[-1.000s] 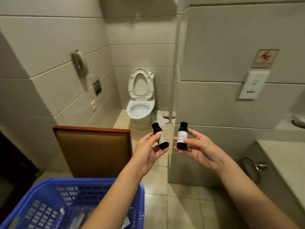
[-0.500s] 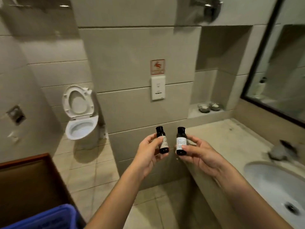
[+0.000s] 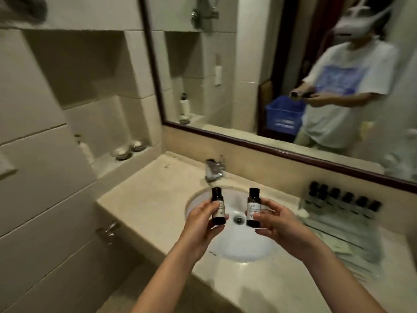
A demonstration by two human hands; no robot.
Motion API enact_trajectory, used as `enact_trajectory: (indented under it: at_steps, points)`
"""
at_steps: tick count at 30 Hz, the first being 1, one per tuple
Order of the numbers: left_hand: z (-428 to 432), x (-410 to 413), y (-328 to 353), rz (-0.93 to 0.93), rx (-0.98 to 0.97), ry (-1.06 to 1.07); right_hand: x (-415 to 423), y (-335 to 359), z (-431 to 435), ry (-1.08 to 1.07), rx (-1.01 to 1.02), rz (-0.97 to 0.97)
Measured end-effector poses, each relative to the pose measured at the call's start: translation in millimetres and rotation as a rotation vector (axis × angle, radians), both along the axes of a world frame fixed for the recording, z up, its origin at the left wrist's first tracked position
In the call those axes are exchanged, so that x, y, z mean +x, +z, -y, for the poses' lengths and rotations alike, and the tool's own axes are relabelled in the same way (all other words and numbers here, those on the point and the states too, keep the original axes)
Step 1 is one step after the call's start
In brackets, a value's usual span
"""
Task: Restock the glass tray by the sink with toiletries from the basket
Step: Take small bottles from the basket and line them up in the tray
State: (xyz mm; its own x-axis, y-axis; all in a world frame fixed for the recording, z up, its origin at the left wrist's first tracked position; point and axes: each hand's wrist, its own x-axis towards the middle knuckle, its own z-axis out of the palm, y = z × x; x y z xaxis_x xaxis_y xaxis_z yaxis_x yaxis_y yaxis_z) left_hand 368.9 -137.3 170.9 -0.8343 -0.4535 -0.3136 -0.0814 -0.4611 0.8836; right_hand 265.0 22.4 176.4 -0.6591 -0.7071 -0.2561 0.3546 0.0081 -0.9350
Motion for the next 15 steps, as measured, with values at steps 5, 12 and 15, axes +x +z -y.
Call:
enact_trajectory:
  at_steps: [5,12,15]
  points:
    - [-58,-61,-18,0.016,0.002,-0.278,-27,-24,-75,-0.283,0.033,0.067]
    - [-88,-131,-24,0.017,0.0,-0.545,-61,-34,-108,-0.564,0.021,0.128]
    - [-85,-163,-25,0.005,-0.006,-0.605,-81,-34,-110,-0.651,0.031,0.115]
